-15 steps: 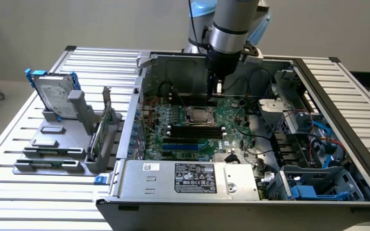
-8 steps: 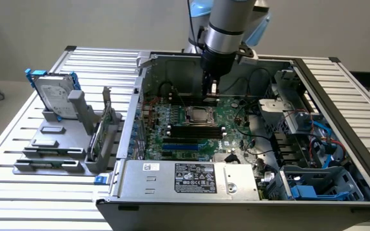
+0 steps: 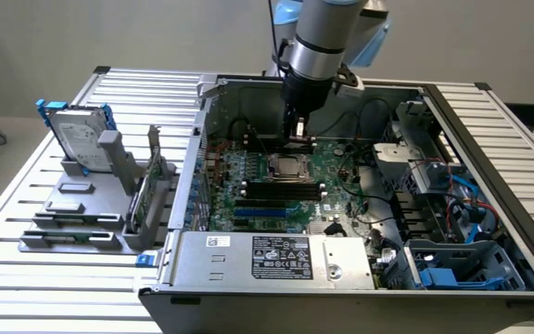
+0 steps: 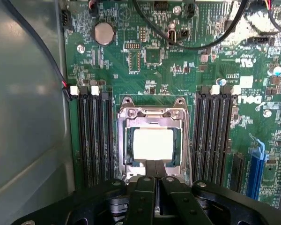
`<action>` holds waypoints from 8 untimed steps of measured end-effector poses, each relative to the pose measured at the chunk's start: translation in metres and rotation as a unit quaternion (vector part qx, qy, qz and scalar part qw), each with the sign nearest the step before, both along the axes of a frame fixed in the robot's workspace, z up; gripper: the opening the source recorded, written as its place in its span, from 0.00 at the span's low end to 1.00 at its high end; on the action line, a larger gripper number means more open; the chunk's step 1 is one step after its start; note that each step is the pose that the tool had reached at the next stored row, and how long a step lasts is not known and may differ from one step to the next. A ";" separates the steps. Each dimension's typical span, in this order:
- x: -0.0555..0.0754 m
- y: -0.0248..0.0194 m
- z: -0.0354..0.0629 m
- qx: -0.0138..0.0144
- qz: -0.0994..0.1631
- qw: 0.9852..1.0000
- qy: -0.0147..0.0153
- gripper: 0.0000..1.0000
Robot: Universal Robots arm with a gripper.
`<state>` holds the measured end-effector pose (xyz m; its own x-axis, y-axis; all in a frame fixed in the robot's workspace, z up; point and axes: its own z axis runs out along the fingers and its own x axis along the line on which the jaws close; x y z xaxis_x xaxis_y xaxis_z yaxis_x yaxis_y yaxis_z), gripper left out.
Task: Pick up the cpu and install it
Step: 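Close the cpu cover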
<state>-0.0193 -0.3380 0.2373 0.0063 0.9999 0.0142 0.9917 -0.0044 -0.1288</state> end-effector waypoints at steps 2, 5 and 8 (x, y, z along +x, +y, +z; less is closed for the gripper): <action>-0.002 0.0000 -0.0013 0.000 0.000 1.000 0.004 0.11; -0.004 0.0000 -0.0042 0.000 0.000 1.000 0.007 0.11; -0.006 0.0000 -0.0074 0.000 0.000 1.000 0.010 0.11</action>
<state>-0.0256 -0.3380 0.2299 0.0065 0.9999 0.0141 0.9889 -0.0044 -0.1483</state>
